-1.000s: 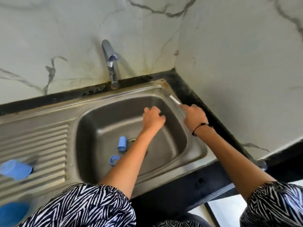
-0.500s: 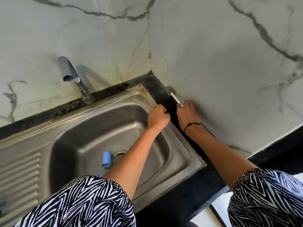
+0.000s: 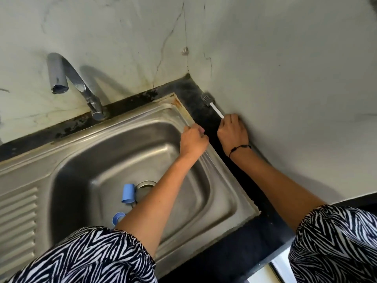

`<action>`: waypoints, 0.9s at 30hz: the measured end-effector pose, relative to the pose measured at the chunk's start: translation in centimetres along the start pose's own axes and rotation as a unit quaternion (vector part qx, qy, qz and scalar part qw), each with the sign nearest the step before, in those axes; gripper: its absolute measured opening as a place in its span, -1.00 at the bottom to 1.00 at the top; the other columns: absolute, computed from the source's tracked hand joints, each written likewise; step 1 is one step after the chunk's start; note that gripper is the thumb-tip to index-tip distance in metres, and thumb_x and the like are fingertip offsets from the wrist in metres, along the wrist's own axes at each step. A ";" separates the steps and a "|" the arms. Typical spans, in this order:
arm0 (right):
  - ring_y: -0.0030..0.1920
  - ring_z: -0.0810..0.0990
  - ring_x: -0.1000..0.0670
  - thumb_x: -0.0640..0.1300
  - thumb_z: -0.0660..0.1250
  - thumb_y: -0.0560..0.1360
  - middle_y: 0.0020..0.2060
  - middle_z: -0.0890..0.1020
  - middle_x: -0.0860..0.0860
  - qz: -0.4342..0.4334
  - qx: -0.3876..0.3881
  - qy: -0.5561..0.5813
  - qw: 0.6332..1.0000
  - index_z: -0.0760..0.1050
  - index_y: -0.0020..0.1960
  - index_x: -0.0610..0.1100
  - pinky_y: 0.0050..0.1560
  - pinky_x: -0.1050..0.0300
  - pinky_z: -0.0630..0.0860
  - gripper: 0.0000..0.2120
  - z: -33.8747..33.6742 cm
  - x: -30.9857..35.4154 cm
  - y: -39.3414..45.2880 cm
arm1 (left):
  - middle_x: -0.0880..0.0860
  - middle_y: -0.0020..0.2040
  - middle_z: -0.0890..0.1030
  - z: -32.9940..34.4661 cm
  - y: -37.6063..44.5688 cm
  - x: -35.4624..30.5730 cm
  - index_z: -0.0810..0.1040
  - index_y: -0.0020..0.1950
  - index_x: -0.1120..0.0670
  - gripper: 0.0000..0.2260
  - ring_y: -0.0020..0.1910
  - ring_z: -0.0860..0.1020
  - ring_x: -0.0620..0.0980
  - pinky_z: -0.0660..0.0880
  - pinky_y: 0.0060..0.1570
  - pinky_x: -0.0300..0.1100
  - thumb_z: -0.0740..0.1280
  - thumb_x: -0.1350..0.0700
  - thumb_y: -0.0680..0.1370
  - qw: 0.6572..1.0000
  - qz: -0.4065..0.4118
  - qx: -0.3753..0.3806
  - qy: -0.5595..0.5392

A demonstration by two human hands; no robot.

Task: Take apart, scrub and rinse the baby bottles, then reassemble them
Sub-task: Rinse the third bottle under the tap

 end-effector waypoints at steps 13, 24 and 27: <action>0.17 0.41 -0.27 -0.16 0.00 0.52 0.07 0.53 -0.29 -0.179 -0.070 0.137 0.972 0.56 0.05 -0.34 0.12 -0.09 0.38 -0.59 -7.1 11.2 2.3 | 0.17 0.12 0.54 -8.4 0.5 6.1 0.57 0.02 0.14 -0.80 0.11 0.52 0.10 0.45 0.15 -0.10 0.23 0.28 0.47 0.988 -0.073 -0.111 -0.079; 0.45 0.18 -0.14 -0.12 0.34 0.49 0.48 0.17 -0.16 -0.276 0.032 0.316 0.907 0.01 0.52 -0.22 0.40 0.08 0.10 -0.26 -12.2 26.7 7.2 | 0.19 0.05 0.62 -18.0 0.3 15.6 0.54 0.07 0.24 -0.82 0.09 0.55 0.13 0.46 0.10 -0.04 0.18 0.25 0.57 0.929 -0.145 -0.255 -0.225; 0.43 0.24 -0.18 -0.30 0.34 0.43 0.48 0.17 -0.13 -0.248 0.047 0.424 0.870 0.01 0.54 -0.18 0.42 0.00 0.21 -0.22 -11.1 28.1 7.7 | 0.12 -0.01 0.60 -18.4 0.5 17.1 0.53 0.08 0.21 -0.82 -0.03 0.52 0.03 0.42 -0.03 -0.15 0.17 0.19 0.61 0.924 -0.153 -0.249 -0.248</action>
Point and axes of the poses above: each hand's wrist, its own y-axis towards the middle knuckle, its own z-axis out of the palm, x = y × z, the point moved 1 cm from there along y, towards the middle knuckle
